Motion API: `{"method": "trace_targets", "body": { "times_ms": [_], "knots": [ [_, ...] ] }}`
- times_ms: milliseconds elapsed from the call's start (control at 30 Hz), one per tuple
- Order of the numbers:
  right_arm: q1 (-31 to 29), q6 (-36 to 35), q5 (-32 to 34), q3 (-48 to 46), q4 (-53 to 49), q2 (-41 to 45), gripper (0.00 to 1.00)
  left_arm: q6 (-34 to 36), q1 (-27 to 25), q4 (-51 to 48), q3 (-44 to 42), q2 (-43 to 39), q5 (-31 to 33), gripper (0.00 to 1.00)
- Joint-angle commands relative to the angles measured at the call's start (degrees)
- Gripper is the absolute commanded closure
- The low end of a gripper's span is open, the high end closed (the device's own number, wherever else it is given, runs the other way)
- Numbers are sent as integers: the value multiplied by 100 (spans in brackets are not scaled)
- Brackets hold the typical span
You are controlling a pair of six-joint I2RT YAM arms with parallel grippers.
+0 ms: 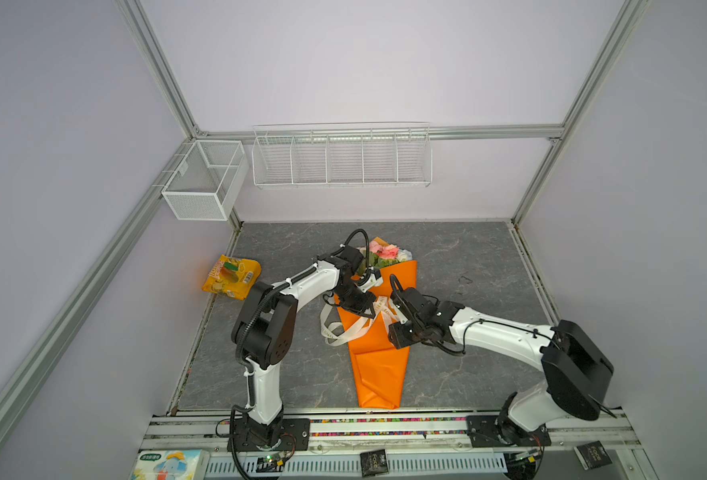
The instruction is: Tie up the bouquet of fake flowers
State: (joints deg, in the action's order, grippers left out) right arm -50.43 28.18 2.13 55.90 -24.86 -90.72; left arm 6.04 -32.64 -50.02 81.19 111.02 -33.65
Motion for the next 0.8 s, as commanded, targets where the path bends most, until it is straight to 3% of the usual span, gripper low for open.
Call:
{"method": "trace_targets", "body": {
  "times_ms": [0,200,300,400,600,767],
  "knots": [
    [-186,210,494,219,-168,-307,45,-41,-15,-62,133,54,-12,100],
    [-572,274,1268,571,-416,-954,46,-174,-14,71,32,105,69,100],
    [-685,300,1531,690,-556,-1173,54,-176,-16,54,27,133,93,100],
    [-705,469,1690,608,-555,-1170,69,-181,-21,57,7,143,122,100],
    [-704,501,1631,540,-434,-977,93,-162,-14,28,23,124,123,100],
    [-704,614,1801,417,-492,-326,93,-234,-15,34,23,32,199,99]
  ]
}}
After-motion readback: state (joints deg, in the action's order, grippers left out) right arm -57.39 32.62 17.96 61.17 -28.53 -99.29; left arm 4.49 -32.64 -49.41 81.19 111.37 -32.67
